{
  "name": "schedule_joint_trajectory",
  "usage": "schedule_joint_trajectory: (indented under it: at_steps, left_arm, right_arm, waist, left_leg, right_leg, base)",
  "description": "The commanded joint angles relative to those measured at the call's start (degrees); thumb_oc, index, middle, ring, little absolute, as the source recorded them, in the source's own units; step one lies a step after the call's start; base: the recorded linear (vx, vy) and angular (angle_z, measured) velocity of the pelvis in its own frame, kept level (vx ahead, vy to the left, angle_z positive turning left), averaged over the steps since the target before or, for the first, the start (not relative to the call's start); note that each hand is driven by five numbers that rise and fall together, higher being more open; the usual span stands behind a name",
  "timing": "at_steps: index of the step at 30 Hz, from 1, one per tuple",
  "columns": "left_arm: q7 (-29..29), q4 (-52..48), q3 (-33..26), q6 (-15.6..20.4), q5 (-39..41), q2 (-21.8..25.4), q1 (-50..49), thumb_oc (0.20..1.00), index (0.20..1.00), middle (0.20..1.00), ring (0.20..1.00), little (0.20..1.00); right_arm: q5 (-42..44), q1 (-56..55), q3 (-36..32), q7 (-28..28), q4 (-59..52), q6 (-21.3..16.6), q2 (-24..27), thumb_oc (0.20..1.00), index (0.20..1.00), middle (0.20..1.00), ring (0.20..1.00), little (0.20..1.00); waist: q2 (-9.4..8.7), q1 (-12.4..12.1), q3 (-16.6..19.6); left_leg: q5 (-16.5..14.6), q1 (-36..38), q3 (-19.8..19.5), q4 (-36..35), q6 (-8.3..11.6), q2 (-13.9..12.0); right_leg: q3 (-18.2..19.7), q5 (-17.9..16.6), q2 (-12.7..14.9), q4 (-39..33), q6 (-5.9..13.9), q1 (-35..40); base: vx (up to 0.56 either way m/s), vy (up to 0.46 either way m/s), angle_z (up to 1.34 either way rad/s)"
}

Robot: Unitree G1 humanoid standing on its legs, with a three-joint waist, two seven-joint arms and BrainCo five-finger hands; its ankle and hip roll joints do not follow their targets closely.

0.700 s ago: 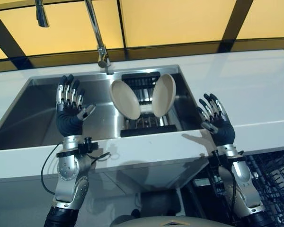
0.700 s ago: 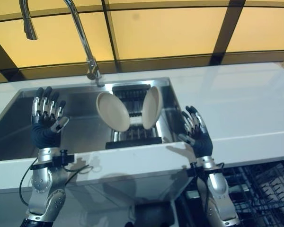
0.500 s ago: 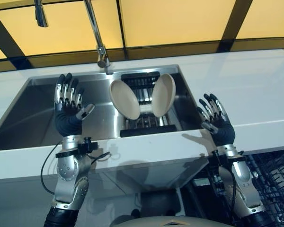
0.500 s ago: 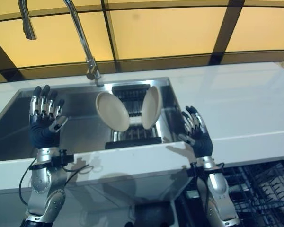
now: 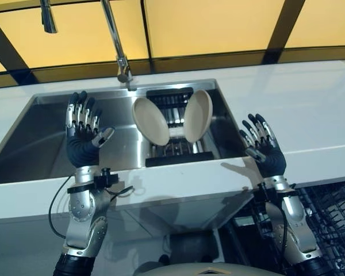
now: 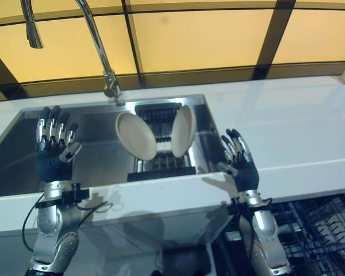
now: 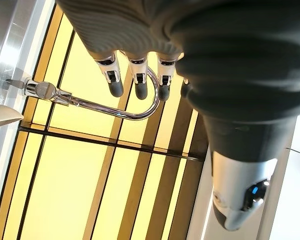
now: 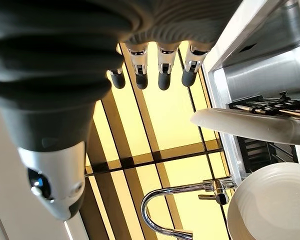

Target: Pick up plates and place into dishwasher.

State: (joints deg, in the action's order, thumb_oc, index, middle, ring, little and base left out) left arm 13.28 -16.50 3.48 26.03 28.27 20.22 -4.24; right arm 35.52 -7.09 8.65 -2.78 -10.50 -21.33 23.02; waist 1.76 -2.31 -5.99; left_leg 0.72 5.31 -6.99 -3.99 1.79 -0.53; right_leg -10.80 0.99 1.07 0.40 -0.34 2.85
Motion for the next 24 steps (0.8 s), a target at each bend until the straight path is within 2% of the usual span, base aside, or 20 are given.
schedule_joint_trajectory:
  at_steps: [1,4,7,9,13,15,20,24]
  left_arm:
    - [-0.83,-2.61,-0.95,2.09,-2.91,3.20,-0.01,1.000,1.000,1.000,1.000,1.000]
    - [2.08,-2.18,-1.23,2.18,-10.98,4.62,2.00,1.000,1.000,1.000,1.000,1.000]
    - [7.55,-1.12,-1.64,0.23,-23.24,7.56,5.53,1.000,1.000,1.000,1.000,1.000]
    - [11.72,1.01,-1.79,-2.16,-31.05,11.17,8.60,1.000,1.000,1.000,1.000,1.000]
    - [16.47,7.65,-1.04,-6.08,-46.59,18.88,14.16,1.000,1.000,1.000,1.000,1.000]
    - [18.27,12.34,0.85,-8.67,-50.90,23.66,17.06,1.000,1.000,1.000,1.000,1.000]
    - [22.28,22.49,6.78,-11.05,-62.08,32.49,20.96,1.000,1.000,1.000,1.000,1.000]
    - [21.70,26.35,12.42,-12.95,-70.42,39.83,24.65,1.000,1.000,1.000,1.000,1.000]
  right_arm:
    - [0.95,0.84,0.76,-0.44,-3.87,-4.13,0.66,1.000,1.000,1.000,1.000,1.000]
    - [1.42,1.86,1.15,-0.07,-3.52,-3.41,1.24,1.000,1.000,1.000,1.000,1.000]
    - [1.31,3.14,1.97,0.32,-3.14,-2.51,1.62,1.000,1.000,1.000,1.000,1.000]
    - [1.68,4.18,2.63,0.30,-2.71,-1.87,2.08,1.000,1.000,1.000,1.000,1.000]
    - [2.53,5.62,3.37,-0.44,-1.31,-1.04,2.81,1.000,1.000,1.000,1.000,1.000]
    - [3.01,6.26,3.48,-1.15,-0.50,-0.45,3.17,1.000,1.000,1.000,1.000,1.000]
    - [3.90,6.51,3.48,-3.17,0.78,-0.37,3.88,1.000,1.000,1.000,1.000,1.000]
    - [4.97,6.98,3.80,-3.55,1.90,-0.72,5.45,1.000,1.000,1.000,1.000,1.000]
  waist:
    - [-2.54,0.98,3.15]
    - [-2.36,1.29,3.32]
    - [-2.09,1.79,3.68]
    - [-1.86,2.33,4.05]
    - [-1.38,3.54,4.90]
    - [-0.94,4.39,5.35]
    - [-0.10,6.05,5.81]
    - [0.70,6.97,5.94]
  left_leg:
    - [2.80,-3.74,2.79,0.16,-0.68,0.22]
    - [2.87,-3.55,2.94,0.07,-0.60,0.18]
    - [2.94,-3.38,3.19,-0.08,-0.48,0.09]
    - [3.02,-3.27,3.52,-0.23,-0.41,0.06]
    - [3.17,-3.32,4.41,-0.37,-0.26,-0.05]
    - [3.19,-3.35,4.93,-0.45,-0.27,-0.01]
    - [2.88,-3.30,6.45,-0.42,-0.51,0.09]
    - [2.50,-3.07,7.53,-0.43,-0.68,0.26]
  right_leg:
    - [3.43,-0.02,2.38,0.56,3.01,0.50]
    - [3.62,-0.02,2.40,0.64,3.07,0.55]
    - [3.89,-0.01,2.40,0.63,3.17,0.61]
    - [4.13,-0.08,2.44,0.61,3.31,0.57]
    - [4.59,-0.22,2.54,0.63,3.58,0.27]
    - [4.95,-0.38,2.59,0.62,3.77,0.02]
    - [5.86,-0.60,2.86,0.78,4.16,-0.64]
    - [6.34,-0.82,3.07,0.80,4.40,-0.94]
  base:
    - [0.00,0.000,0.00]
    - [0.00,0.000,0.00]
    - [0.00,0.000,0.00]
    - [0.01,0.013,-0.02]
    - [0.03,0.033,-0.06]
    - [0.03,0.042,-0.08]
    - [0.03,0.042,-0.15]
    - [0.04,0.046,-0.06]
